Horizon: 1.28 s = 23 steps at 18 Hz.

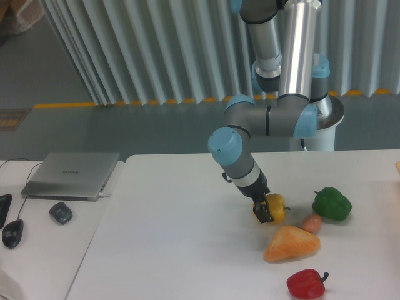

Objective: Place the yellow pepper in a basket
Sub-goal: 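Close the gripper on the yellow bell pepper's stem end, then lift the yellow pepper up off the table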

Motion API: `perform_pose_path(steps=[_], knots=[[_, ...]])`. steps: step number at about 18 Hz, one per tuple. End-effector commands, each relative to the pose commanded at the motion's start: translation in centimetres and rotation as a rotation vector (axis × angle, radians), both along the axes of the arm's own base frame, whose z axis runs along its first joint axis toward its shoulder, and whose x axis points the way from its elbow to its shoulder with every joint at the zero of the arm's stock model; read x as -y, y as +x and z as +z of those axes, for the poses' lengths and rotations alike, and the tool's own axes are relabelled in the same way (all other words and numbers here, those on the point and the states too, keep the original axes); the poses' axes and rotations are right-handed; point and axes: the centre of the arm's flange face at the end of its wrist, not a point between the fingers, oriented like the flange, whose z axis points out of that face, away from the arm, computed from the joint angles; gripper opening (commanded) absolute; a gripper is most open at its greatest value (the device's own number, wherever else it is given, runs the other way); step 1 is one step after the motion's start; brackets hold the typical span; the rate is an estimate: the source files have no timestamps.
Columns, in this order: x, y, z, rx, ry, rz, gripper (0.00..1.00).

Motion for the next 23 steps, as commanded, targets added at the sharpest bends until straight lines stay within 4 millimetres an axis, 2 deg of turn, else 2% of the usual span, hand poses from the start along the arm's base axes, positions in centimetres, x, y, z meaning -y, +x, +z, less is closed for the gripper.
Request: perform_pose_path(steps=[1,2,6,8,11,13,15,18,19,22,23], knots=[[0.0,0.0,0.1,-0.001,0.001,0.000,0.47],[0.0,-0.1,0.1,0.001,0.001,0.002,0.45],[0.4,-0.3,2.0,-0.004,0.030,0.009,0.43],[0.7,-1.2,3.3,-0.001,0.052,0.030,0.43],[2.5,-2.4,7.8,0.020,0.116,0.076,0.44],[3.5,-2.4,10.0,0.017,0.138,0.088,0.44],[4.5,-3.5,12.3,0.024,0.192,0.123,0.44],[6.8,-7.0,15.7,0.068,0.307,0.217,0.44],[7.9,-9.3,17.4,0.078,0.364,0.263,0.44],[9.8,-14.2,19.5,0.042,0.411,0.338,0.44],[10.2,-15.3,19.2,0.041,0.406,0.357,0.44]])
